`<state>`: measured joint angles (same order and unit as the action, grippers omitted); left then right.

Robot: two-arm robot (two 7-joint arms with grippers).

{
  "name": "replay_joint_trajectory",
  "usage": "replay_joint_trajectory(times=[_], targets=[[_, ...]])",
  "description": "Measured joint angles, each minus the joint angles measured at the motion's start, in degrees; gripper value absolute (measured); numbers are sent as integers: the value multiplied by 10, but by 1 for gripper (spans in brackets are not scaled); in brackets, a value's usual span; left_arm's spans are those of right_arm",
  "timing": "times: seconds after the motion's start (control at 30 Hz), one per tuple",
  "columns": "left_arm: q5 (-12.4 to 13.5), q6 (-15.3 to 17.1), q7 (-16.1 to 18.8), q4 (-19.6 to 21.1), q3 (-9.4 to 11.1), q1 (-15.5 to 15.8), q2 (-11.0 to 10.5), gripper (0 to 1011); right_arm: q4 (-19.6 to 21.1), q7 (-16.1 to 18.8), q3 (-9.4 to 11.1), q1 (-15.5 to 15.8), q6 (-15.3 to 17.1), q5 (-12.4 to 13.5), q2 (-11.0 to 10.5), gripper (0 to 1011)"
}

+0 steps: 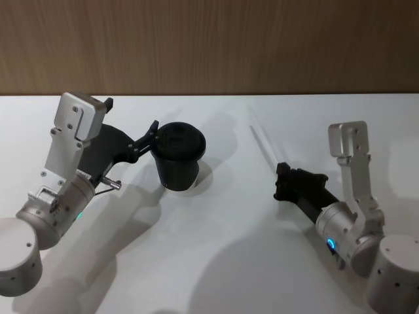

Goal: Pick up the straw with one hand, pass it to the other hand, and insert it into the cup.

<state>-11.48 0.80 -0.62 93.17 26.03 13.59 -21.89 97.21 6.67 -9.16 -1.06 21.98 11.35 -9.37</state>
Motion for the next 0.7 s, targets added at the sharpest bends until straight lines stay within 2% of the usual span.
replay_joint_trajectory(times=[0.37,0.7], targets=[[0,0,0,0,0,0,0,1003,6,26,4,-4,-70,1,-9,0],[-1,0,-3,2,-1,-1,0,1003,10,67,7,-13,-152,20,-21,0]])
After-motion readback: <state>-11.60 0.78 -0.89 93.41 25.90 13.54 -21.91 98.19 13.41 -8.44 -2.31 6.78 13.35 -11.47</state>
